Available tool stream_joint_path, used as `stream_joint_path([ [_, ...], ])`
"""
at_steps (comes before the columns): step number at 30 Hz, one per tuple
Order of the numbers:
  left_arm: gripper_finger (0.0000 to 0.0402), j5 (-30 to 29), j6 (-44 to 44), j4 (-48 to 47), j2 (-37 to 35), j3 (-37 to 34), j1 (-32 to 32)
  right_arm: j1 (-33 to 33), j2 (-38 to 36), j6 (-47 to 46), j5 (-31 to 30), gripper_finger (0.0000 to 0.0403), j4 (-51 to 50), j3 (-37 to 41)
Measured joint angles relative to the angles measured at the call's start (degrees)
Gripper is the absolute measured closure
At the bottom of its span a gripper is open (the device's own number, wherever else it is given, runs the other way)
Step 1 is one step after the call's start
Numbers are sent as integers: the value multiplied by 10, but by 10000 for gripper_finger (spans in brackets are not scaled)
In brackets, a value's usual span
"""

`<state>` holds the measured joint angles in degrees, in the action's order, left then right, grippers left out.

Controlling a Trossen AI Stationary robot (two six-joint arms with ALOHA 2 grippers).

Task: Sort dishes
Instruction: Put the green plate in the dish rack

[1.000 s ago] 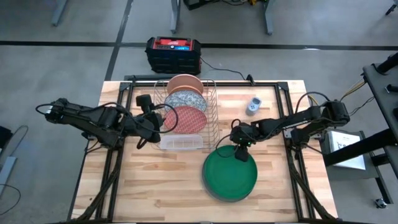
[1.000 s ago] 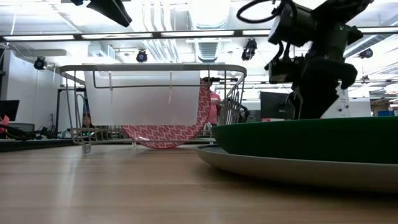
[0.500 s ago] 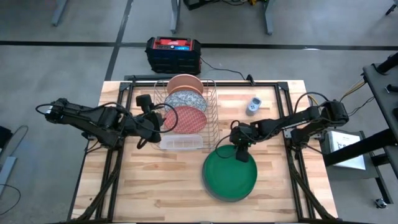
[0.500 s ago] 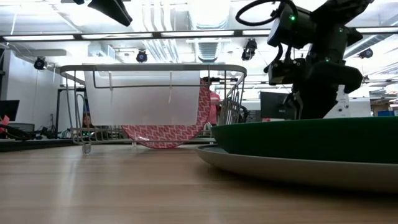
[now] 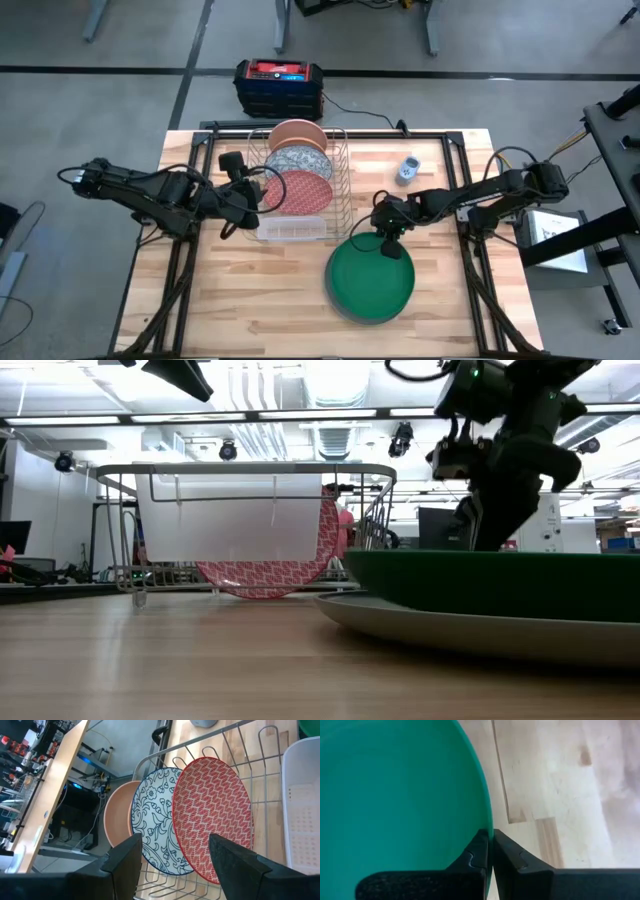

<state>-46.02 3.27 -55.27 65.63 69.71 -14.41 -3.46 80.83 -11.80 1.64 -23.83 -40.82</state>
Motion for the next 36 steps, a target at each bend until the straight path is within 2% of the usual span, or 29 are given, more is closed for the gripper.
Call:
stream_joint_path([
  [9, 183, -5, 0, 2, 0, 0, 0, 0, -101, 21, -6, 402, -42, -2],
  [14, 183, -45, 5, 3, -2, 0, 0, -1, -180, 31, -12, 402, -79, -19],
  [19, 183, -87, 12, 3, -8, 5, 0, -6, -255, 89, -33, 402, -76, -37],
  [23, 183, -131, 31, 0, -14, 6, 0, -8, -295, 175, -87, 403, -45, -55],
  [27, 183, -203, 54, -1, -26, 6, 0, -7, -306, 305, -138, 403, 67, -70],
  [29, 183, -227, 64, -2, -34, 6, 0, -7, -298, 388, -150, 403, 132, -77],
  [32, 183, -228, 70, -4, -51, 6, 0, 0, -270, 509, -152, 403, 218, -93],
  [36, 183, -231, 69, -8, -78, 6, 0, 20, -216, 617, -148, 403, 280, -144],
])
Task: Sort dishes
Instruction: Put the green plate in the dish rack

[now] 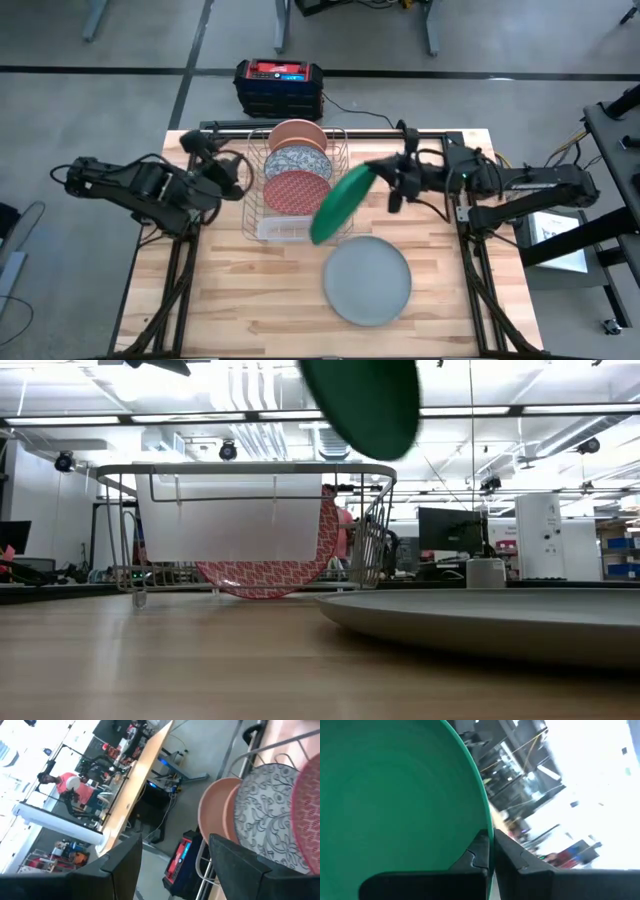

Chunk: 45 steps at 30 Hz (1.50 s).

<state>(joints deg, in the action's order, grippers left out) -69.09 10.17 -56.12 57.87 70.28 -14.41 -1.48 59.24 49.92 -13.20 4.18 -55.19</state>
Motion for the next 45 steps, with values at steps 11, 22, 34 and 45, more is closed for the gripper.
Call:
stream_joint_path([
  [11, 183, -8, 20, -3, -75, 0, 0, 57, 168, 192, 98, 403, 8, -206],
  [22, 183, -9, 6, 6, -120, -1, 0, 132, 323, 400, 281, 403, 8, -363],
  [34, 183, -8, 0, 6, -131, -1, 0, 166, 472, 542, 368, 403, 42, -473],
  [45, 183, -8, -2, 6, -131, -1, 0, 175, 547, 665, 380, 403, 26, -512],
])
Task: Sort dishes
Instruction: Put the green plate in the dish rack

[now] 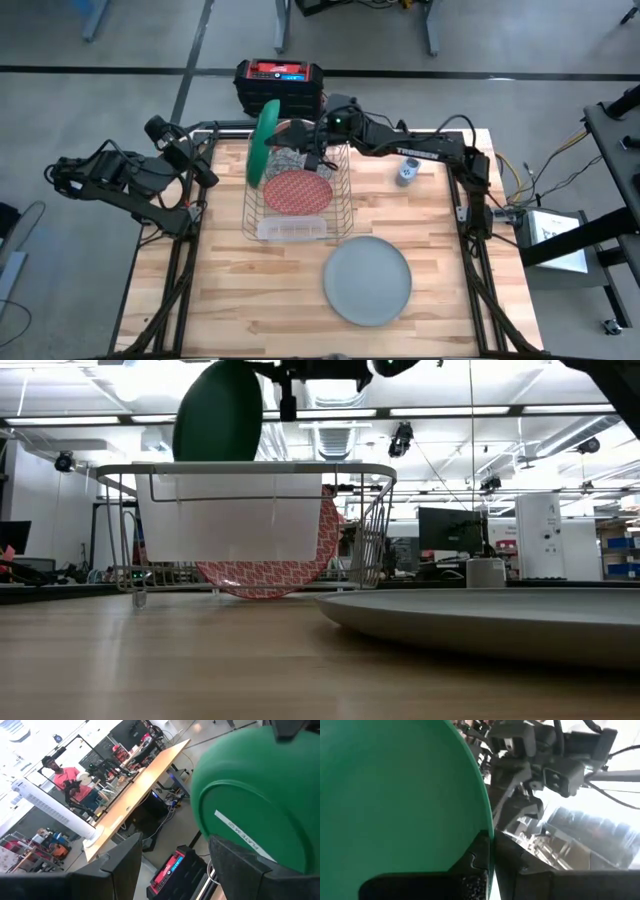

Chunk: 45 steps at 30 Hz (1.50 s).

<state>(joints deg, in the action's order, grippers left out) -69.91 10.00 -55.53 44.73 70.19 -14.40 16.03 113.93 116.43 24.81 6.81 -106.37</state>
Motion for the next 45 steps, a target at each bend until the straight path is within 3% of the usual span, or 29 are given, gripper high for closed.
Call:
stream_joint_path([
  [12, 183, 0, 0, 0, 0, -2, 0, 2, 8, 56, 38, 403, -37, 11],
  [45, 183, 17, -7, 0, 1, -2, 0, 0, 73, 25, 51, 402, -38, 12],
])
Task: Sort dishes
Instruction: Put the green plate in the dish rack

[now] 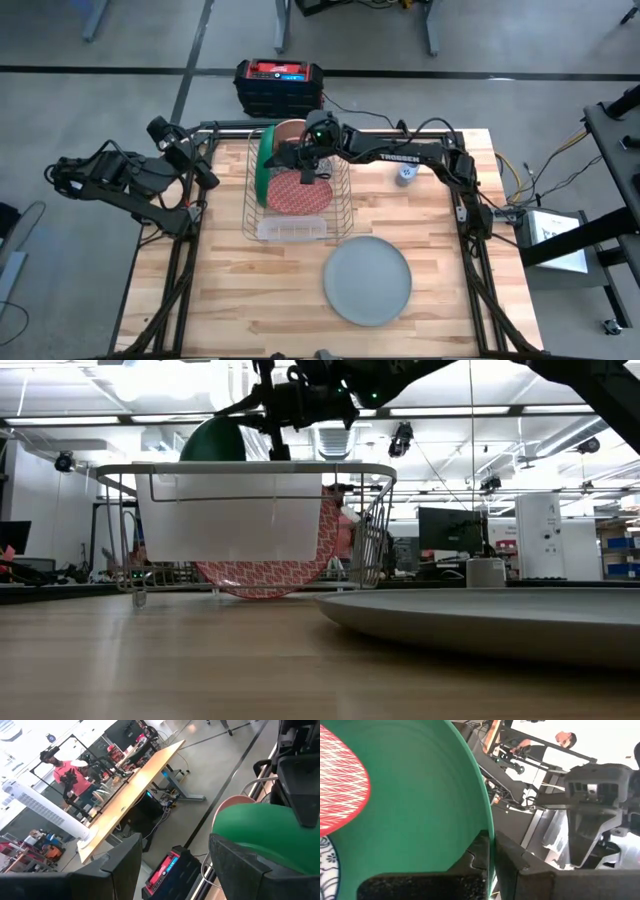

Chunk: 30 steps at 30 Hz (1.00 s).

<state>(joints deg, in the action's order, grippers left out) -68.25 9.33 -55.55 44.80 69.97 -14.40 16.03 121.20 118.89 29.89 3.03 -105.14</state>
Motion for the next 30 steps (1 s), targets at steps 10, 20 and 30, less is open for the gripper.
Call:
stream_joint_path([
  [10, 183, 0, 0, 0, 0, 0, 0, 1, 1, -73, 0, 358, 1, -1],
  [20, 183, 0, 0, 0, 0, 0, 0, 1, 1, -76, -5, 308, 8, -1],
  [30, 183, 0, -4, -1, 0, 0, 0, 1, 1, -113, -84, 250, 35, -2],
])
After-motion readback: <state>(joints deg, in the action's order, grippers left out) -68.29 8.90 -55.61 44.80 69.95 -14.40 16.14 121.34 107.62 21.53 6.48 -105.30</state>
